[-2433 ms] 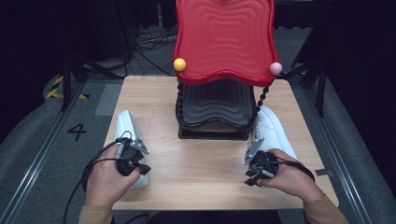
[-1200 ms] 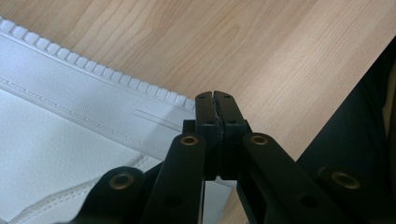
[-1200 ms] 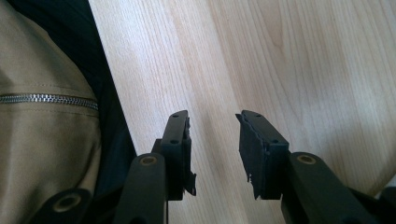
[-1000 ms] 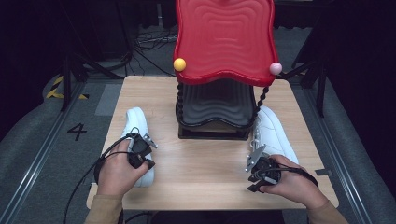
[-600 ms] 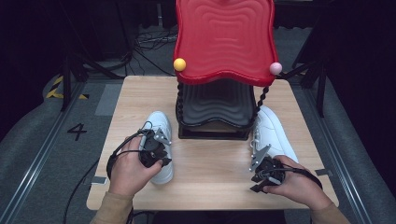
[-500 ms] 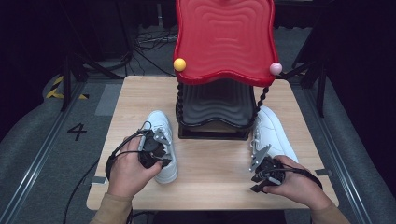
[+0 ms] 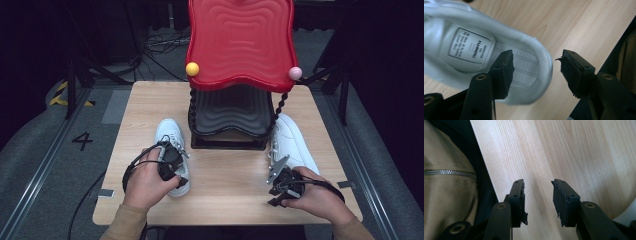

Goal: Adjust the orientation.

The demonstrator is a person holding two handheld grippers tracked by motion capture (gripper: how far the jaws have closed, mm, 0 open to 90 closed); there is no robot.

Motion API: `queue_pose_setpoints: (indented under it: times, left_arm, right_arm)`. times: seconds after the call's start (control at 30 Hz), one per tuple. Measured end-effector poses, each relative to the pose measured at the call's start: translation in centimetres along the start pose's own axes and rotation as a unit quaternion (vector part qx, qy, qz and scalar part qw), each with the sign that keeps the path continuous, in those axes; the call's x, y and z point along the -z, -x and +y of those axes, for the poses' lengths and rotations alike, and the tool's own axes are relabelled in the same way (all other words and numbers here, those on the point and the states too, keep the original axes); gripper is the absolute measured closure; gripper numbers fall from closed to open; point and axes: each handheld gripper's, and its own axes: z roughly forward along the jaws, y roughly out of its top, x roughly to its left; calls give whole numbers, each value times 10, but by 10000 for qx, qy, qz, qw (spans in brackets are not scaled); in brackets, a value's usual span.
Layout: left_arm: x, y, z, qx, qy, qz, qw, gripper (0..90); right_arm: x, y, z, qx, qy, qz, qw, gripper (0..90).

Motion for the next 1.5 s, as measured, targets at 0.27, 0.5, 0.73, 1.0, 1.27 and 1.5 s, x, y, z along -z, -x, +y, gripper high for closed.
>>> queue_pose_setpoints:
  times: [0.27,0.5,0.73,1.0,1.27,1.5]
  left_arm:
    - [-31,-3,9,-14,-449,-331,9984,472]
    - [-43,-6,9,71,-785,-365,9962,578]
    - [-41,-9,6,-76,-622,-612,9962,675]
    - [-37,-5,11,-265,-645,-479,9964,704]
    - [-22,-4,17,-330,-676,-635,9951,705]
    - [4,-4,21,-455,-637,-743,9942,703]
  right_arm:
    - [-1,0,-1,-49,-15,-8,10000,607]
    - [0,0,-3,-78,-5,-29,10000,599]
    - [-1,0,-3,-85,13,-33,10000,593]
    - [1,1,-4,-86,42,-28,9999,593]
    - [1,3,-6,-152,55,-7,9999,593]
    - [3,4,-10,-174,95,-23,9998,593]
